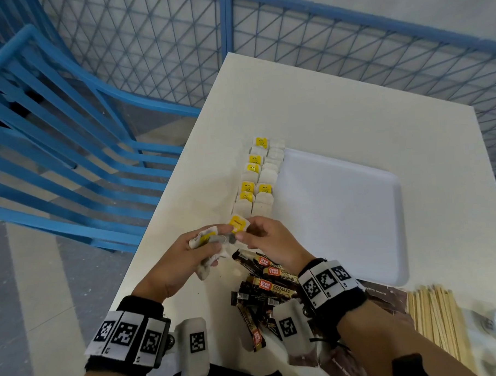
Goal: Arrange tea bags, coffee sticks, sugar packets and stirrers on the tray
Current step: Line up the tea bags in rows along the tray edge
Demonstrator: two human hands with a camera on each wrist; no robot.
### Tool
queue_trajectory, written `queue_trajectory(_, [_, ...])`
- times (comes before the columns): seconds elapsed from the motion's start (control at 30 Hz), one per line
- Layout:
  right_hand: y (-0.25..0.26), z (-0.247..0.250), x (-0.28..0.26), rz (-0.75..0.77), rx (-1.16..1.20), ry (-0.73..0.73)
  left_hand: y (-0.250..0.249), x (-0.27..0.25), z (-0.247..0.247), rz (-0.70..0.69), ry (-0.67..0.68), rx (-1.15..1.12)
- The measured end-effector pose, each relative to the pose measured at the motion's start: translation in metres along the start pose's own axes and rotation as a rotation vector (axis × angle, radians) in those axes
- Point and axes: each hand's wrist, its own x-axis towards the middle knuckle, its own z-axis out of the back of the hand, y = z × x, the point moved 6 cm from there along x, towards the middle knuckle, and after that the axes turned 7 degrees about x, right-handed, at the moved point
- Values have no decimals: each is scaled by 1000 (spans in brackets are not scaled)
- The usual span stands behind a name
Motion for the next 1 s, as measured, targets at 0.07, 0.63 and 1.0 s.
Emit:
queue_trajectory(0.07, [2, -1, 3, 11, 28, -37, 2, 0, 1, 4, -13, -4])
queue_trajectory(0.63, [-3, 10, 36, 93, -432, -198, 17, -7, 25, 88, -148, -82])
queue_trajectory(1.0, [2, -1, 22, 356, -901, -89, 15, -5, 25, 106, -162, -49])
